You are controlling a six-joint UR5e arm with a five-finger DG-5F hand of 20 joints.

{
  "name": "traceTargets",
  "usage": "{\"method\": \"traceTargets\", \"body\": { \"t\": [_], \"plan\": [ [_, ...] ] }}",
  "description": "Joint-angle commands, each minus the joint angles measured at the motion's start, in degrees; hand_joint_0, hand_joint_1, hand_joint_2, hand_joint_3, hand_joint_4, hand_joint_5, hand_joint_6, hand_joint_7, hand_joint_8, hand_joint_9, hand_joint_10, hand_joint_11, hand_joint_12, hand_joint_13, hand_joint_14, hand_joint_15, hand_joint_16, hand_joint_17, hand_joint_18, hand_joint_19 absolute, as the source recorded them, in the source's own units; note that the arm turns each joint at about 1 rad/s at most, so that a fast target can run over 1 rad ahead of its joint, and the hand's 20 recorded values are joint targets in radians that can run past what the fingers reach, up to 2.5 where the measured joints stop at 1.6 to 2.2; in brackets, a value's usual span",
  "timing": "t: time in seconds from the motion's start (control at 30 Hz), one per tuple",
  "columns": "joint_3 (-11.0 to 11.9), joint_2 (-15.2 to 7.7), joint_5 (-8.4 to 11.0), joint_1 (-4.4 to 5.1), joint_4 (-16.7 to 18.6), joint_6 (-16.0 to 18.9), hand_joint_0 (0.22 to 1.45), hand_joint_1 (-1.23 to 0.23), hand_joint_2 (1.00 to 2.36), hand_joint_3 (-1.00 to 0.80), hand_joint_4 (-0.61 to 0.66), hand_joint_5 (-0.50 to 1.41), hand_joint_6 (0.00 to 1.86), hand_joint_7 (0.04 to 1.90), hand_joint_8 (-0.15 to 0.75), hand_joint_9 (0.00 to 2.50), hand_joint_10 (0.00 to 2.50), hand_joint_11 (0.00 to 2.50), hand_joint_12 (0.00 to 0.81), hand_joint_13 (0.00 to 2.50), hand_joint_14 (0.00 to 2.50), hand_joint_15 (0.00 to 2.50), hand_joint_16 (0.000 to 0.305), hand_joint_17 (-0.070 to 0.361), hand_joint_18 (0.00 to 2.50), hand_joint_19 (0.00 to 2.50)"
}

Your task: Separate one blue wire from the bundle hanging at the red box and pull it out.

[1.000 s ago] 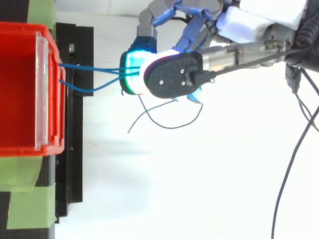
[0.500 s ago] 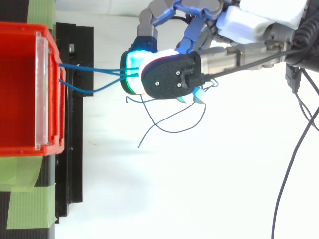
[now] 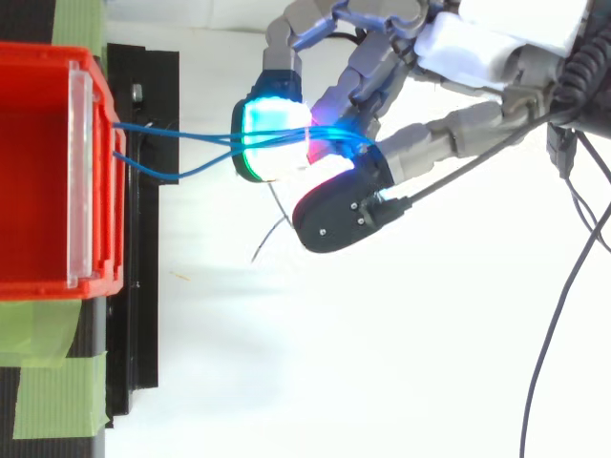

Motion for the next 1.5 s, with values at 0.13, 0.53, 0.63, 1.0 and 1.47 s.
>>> {"method": "traceTargets", "body": {
  "t": [0.13, 0.53, 0.63, 1.0, 1.47],
  "plan": [
    [0.0, 0.0, 0.0, 0.01, -0.03, 0.0, 0.61, -0.91, 1.0, -0.5, 0.09, -0.2, 0.93, 1.03, 0.336, 1.12, 0.02, 1.2, 0.418, 1.3, 0.03, 1.25, 0.055, 0.123, 0.96, 0.68],
    [0.0, 0.0, 0.0, 0.01, -0.03, 0.0, 0.56, -0.46, 1.0, -0.46, 0.13, -0.16, 0.9, 1.07, 0.375, 1.32, 0.02, 1.17, 0.427, 1.39, 0.02, 1.28, 0.056, 0.126, 1.04, 0.78],
    [0.0, 0.0, 0.0, 0.01, -0.03, 0.0, 0.57, -0.47, 1.0, -0.45, 0.14, -0.15, 0.9, 1.09, 0.378, 1.33, 0.02, 1.17, 0.421, 1.39, 0.02, 1.28, 0.056, 0.127, 1.04, 0.78],
    [0.0, 0.0, 0.0, 0.01, 0.06, -0.09, 0.63, -0.79, 1.02, -0.26, 0.11, -0.16, 0.92, 1.17, 0.385, 1.28, 0.02, 1.23, 0.418, 1.38, 0.03, 1.28, 0.054, 0.121, 1.03, 0.74],
    [0.0, 0.0, 0.0, 0.01, -0.03, -0.09, 0.69, -0.94, 1.02, -0.28, 0.08, -0.21, 0.95, 1.03, 0.33, 1.08, 0.02, 1.2, 0.412, 1.28, 0.03, 1.23, 0.055, 0.123, 0.96, 0.67]
  ]
}}
